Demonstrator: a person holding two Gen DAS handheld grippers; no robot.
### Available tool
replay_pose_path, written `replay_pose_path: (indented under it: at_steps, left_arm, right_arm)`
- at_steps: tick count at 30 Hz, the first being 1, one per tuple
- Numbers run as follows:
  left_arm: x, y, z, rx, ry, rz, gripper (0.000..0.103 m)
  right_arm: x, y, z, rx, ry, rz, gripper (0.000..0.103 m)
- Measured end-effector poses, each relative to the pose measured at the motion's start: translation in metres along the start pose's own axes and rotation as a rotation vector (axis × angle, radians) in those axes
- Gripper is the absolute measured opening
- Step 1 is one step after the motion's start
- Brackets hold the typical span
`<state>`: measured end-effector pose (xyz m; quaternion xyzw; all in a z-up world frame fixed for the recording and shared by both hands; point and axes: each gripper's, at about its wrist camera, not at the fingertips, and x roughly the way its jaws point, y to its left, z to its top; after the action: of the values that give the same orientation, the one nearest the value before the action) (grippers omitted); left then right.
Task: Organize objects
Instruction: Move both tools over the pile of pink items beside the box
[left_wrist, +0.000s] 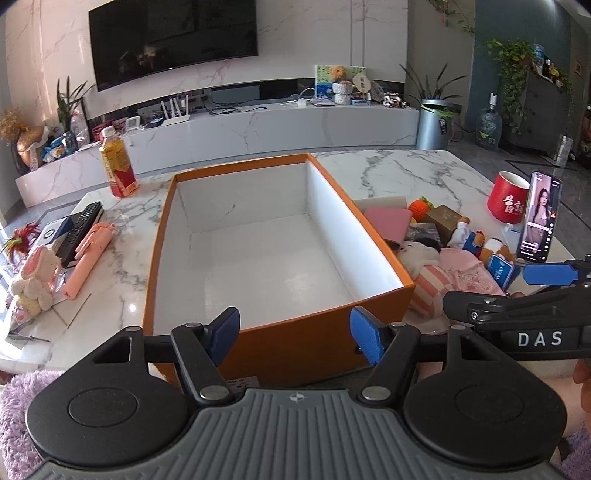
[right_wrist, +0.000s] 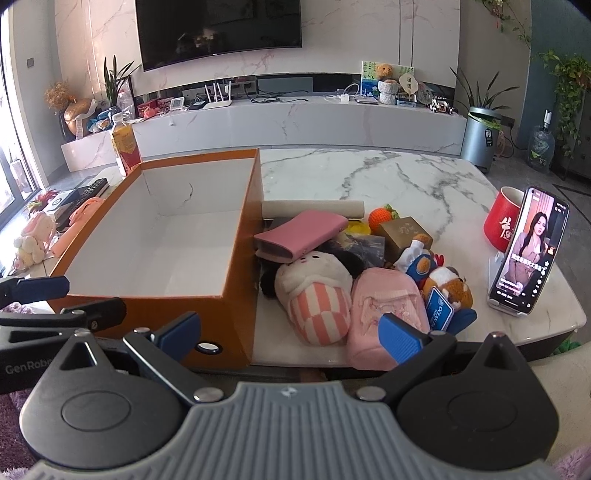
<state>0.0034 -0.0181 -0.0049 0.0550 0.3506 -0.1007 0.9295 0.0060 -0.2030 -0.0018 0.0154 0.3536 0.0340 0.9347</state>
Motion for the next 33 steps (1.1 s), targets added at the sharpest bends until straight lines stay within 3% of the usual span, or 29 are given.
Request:
replay_pose_path:
  at_steps: [6, 15, 22, 33]
  left_arm:
    - [0.003, -0.013, 0.012, 0.058, -0.010, -0.060, 0.063]
    - [0.023, -0.042, 0.044, 0.157, 0.016, -0.195, 0.042]
    - [0.058, -0.070, 0.079, 0.254, 0.077, -0.254, 0.039]
    - [0.136, -0.111, 0.114, 0.388, 0.243, -0.219, 0.039]
  right_arm:
    - [0.008, -0.018, 0.002, 0.024, 0.018, -0.022, 0.099]
    - [0.025, -0.043, 0.015, 0.044, 0.050, -0.019, 0.071]
    - [0.053, -0.074, 0.023, 0.104, 0.107, -0.041, 0.062]
    - [0.100, -0.110, 0.032, 0.189, 0.206, -0.062, 0.062]
